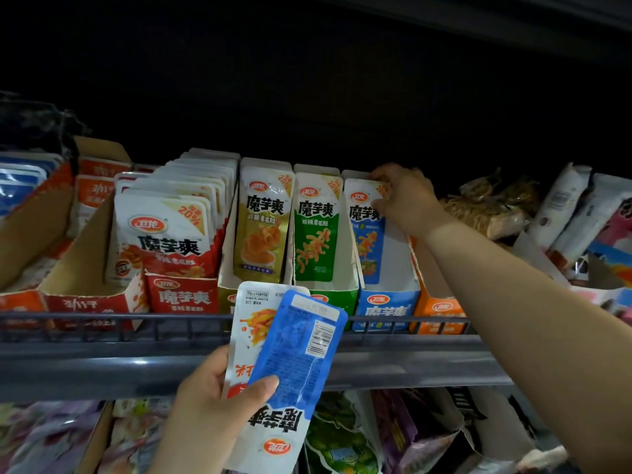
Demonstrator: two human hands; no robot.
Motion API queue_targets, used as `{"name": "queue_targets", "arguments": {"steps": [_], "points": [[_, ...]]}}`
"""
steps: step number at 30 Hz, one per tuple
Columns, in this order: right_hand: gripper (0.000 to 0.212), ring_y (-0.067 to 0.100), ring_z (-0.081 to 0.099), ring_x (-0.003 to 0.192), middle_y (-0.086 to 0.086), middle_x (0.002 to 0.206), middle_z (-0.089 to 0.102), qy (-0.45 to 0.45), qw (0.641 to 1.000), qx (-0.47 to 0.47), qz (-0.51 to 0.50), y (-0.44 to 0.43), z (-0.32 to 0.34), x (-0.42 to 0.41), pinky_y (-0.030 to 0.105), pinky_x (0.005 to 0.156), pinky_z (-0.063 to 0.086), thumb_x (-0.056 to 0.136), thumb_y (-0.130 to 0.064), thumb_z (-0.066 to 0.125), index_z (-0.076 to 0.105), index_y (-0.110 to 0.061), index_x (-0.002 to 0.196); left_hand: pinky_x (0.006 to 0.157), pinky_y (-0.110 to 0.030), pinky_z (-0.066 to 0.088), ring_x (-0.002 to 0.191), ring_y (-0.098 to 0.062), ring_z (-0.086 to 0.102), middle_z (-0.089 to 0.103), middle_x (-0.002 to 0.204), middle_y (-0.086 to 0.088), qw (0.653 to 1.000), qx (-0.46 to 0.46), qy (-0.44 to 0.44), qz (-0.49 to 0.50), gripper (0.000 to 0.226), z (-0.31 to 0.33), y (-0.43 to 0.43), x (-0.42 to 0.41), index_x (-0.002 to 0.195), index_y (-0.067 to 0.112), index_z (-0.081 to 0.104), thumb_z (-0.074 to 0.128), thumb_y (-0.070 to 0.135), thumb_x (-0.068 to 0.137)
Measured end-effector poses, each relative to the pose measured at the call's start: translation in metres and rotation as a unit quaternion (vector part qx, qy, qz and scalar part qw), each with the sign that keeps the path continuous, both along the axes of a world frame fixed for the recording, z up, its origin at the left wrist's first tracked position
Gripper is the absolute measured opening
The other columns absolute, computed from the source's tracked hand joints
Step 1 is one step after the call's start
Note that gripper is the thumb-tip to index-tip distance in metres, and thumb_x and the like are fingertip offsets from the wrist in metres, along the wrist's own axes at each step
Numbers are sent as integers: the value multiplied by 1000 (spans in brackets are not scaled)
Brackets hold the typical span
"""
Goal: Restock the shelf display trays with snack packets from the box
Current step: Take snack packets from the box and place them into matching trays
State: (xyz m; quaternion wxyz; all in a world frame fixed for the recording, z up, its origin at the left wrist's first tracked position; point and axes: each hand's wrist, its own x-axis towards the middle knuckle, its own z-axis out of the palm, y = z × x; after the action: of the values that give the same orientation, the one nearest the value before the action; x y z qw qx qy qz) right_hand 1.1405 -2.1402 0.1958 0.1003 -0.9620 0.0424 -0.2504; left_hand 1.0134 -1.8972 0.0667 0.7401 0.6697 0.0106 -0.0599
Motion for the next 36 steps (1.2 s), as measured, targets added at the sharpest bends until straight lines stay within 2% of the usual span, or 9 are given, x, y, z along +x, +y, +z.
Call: {"name": "queue_targets", "arguments": {"steps": [4, 7, 10, 14, 17, 23, 28, 30, 36], "points": [[50, 28, 37, 124, 11, 132, 46, -27, 999, -34, -6, 10, -1, -9, 37, 103, 31, 86, -15, 57, 42, -17, 133, 62, -33, 46, 56, -10, 67, 71, 62, 3, 1000, 4, -14, 15, 32, -1, 0, -1, 74, 19, 65, 66, -12, 72], [47, 27, 35, 125, 10, 134, 45, -55, 998, -1, 3, 14, -6, -24, 29, 99, 28, 87, -12, 56, 43, -14, 133, 71, -39, 50, 69, -20, 67, 72, 67, 2, 1000, 5, -9, 18, 30, -1, -1, -2, 75, 20, 65, 66, -10, 72], [39, 22, 38, 121, 5, 125, 50, -112, 992, 54, 34, 24, -14, -58, 21, 92, 27, 87, -12, 57, 51, -11, 125, 68, -39, 50, 67, -21, 68, 73, 68, 0, 1000, -14, -6, 12, 28, 0, -2, -4, 78, 18, 64, 65, -10, 73], [17, -1, 48, 75, -16, 84, 55, -83, 967, 209, 120, 40, -37, -131, 6, 66, 36, 83, -12, 60, 59, -22, 98, 63, -35, 48, 57, -13, 68, 72, 67, 0, 999, -34, -16, 13, 30, -1, -4, -7, 77, 16, 64, 62, -13, 74], [26, 1, 49, 58, -11, 71, 57, -7, 914, 377, 148, 47, -67, -174, 6, 55, 41, 80, -6, 63, 56, -31, 82, 64, -36, 49, 60, -14, 69, 73, 70, 0, 999, -33, -23, 5, 29, -1, -6, -11, 79, 17, 65, 61, -12, 75], [9, 4, 44, 37, -1, 64, 59, 139, 775, 614, 51, 54, -132, -209, 15, 35, 32, 90, -17, 51, 59, -15, 94, 65, -32, 49, 67, -8, 68, 73, 73, 9, 998, 22, -61, -20, 30, -6, -19, -28, 80, 24, 64, 65, -6, 74], [49, 11, 44, 28, 7, 55, 62, 261, 549, 794, 23, 51, -143, -214, 10, 28, 26, 94, -49, 24, 54, -10, 93, 61, -21, 50, 63, 3, 64, 69, 69, 22, 985, 113, -129, -37, 34, -19, -31, -49, 76, 29, 60, 68, -4, 73], [51, 11, 51, 32, 6, 59, 66, 314, 525, 790, 46, 49, -148, -218, 12, 27, 31, 93, -51, 26, 55, -10, 97, 56, -7, 46, 63, 10, 61, 65, 65, 30, 972, 158, -170, -44, 36, -23, -37, -59, 73, 31, 57, 70, -2, 72], [26, 10, 65, 50, 11, 74, 72, 328, 489, 799, 125, 38, -147, -222, 17, 38, 48, 81, -21, 46, 60, -6, 97, 65, -1, 41, 73, 16, 57, 61, 70, 38, 945, 219, -236, -64, 42, -29, -34, -65, 72, 37, 57, 68, -4, 73]]}}
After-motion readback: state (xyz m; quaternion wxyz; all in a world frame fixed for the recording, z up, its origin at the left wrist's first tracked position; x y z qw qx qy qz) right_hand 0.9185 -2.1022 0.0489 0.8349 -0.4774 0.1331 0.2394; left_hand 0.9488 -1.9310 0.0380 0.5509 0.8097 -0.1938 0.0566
